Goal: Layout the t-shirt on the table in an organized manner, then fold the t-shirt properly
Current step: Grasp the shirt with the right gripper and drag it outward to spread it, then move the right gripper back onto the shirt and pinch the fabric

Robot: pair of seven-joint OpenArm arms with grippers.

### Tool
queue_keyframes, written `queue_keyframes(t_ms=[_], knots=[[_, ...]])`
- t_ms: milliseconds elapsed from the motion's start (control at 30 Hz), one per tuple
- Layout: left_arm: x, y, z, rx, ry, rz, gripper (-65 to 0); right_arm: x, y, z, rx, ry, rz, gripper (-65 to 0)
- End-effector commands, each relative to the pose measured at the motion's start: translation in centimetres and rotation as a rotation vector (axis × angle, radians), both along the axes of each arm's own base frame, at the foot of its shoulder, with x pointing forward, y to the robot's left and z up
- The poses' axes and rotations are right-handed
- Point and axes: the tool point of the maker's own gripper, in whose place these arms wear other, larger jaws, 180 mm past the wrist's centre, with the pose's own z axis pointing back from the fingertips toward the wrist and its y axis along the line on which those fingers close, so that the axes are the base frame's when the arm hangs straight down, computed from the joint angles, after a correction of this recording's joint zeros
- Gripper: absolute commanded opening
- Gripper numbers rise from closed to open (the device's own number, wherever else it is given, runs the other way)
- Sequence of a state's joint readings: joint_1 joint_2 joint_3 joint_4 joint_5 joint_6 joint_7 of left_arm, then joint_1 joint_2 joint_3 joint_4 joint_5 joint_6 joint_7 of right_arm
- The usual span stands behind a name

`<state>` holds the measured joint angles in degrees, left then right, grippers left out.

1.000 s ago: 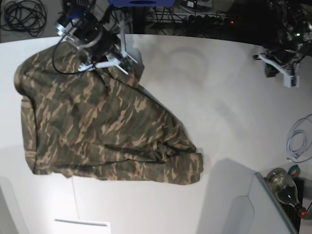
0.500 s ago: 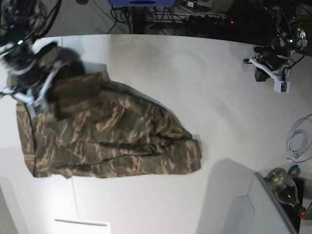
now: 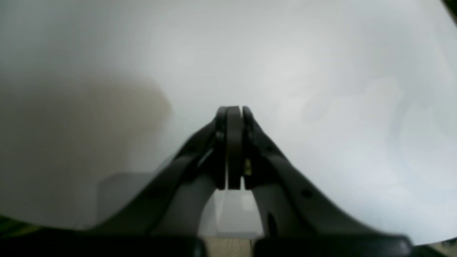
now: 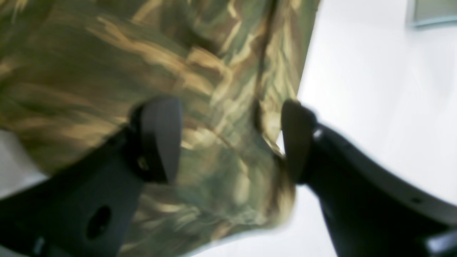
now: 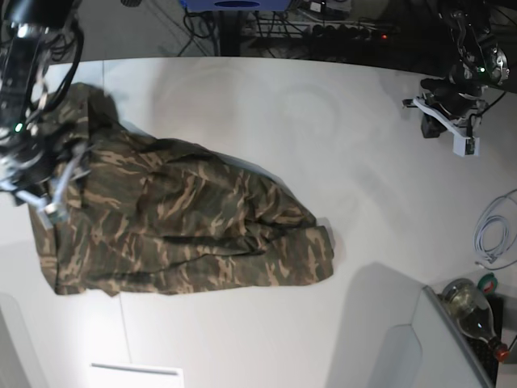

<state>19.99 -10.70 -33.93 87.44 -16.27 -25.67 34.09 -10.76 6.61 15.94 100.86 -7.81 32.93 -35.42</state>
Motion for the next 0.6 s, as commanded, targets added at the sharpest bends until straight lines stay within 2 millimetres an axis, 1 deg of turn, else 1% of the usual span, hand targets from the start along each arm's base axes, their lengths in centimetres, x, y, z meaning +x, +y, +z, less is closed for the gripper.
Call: queue_keyframes(t_ms=[0, 33, 100, 167, 233, 267, 333, 400, 500, 567], knots=[[0.4, 1.7, 1.2, 0.029, -0.035, 0.025, -65.0, 0.1, 3.5, 1.2, 0.053, -0.063, 0.102, -26.4], [0.3, 2.2, 1.2, 0.030, -0.038, 0.044, -65.0, -1.0, 6.1, 1.1, 0.080, -0.070, 0.180, -26.4], [0.0, 3.2, 1.4, 0.038, -0.042, 0.071, -65.0, -2.8, 9.9, 0.6, 0.119, -0.059, 0.284, -26.6], [-0.4, 3.8, 1.6, 0.044, -0.042, 0.089, -65.0, -4.0, 12.0, -0.9, 0.069, -0.020, 0.363, -26.6], [-0.6, 4.3, 1.7, 0.051, -0.042, 0.101, -65.0, -4.7, 13.3, -2.6, -0.005, 0.027, 0.426, -26.6], [-0.7, 4.5, 1.8, 0.054, -0.042, 0.106, -65.0, -4.6, 14.2, -3.1, -0.031, 0.037, 0.449, -26.7], [-0.9, 4.8, 1.9, 0.058, -0.043, 0.114, -65.0, -4.3, 15.2, -4.2, -0.075, 0.054, 0.458, -26.7], [-0.9, 4.8, 1.9, 0.058, -0.043, 0.114, -65.0, -3.7, 16.0, -4.8, -0.110, 0.060, 0.480, -26.7], [-0.9, 4.8, 1.9, 0.056, -0.043, 0.115, -65.0, -3.4, 17.2, -5.4, -0.114, 0.069, 0.521, -27.5], [-0.9, 4.8, 1.9, 0.056, -0.043, 0.115, -65.0, -3.1, 17.8, -5.8, -0.109, 0.079, 0.532, -31.4]])
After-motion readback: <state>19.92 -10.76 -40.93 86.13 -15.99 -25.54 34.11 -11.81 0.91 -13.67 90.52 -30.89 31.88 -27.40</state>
